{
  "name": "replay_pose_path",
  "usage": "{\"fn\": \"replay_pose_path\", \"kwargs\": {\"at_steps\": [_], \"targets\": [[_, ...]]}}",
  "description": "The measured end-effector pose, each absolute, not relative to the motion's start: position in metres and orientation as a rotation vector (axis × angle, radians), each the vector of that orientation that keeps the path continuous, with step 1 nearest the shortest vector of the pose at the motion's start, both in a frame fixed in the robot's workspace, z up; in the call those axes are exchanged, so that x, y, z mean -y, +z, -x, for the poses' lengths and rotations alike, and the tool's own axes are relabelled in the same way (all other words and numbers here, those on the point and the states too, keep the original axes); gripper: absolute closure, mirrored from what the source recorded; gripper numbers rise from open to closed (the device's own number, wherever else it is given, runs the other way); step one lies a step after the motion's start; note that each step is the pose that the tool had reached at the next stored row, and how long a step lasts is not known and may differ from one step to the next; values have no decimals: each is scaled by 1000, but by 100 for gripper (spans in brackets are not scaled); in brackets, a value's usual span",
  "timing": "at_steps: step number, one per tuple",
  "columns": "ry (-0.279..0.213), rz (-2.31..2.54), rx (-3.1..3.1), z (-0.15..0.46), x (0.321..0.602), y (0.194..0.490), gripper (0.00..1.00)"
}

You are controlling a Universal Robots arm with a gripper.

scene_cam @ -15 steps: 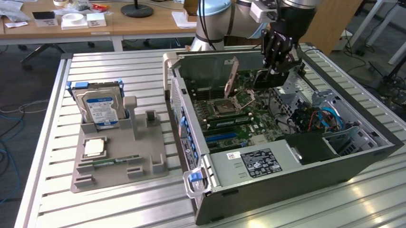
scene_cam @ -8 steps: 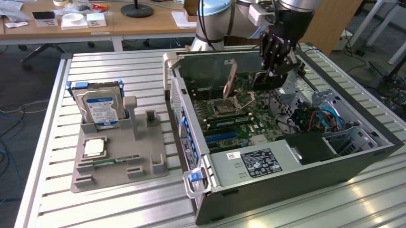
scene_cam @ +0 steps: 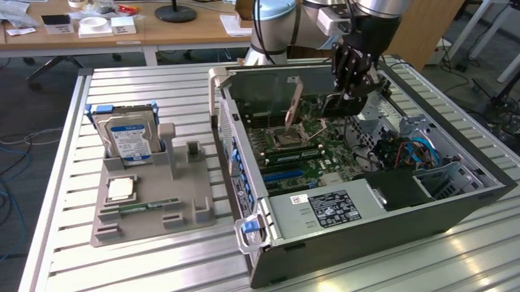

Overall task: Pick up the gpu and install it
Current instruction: 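Insert the gpu into the slot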

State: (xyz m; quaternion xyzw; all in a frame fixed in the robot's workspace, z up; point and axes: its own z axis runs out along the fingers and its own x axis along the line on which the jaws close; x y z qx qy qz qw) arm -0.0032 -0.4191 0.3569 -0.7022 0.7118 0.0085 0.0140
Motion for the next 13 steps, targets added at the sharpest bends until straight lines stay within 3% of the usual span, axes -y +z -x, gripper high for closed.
{"fn": "replay_pose_path", "kwargs": {"at_steps": [13], "targets": [[20, 2187, -2208, 10, 430, 344, 73]]}}
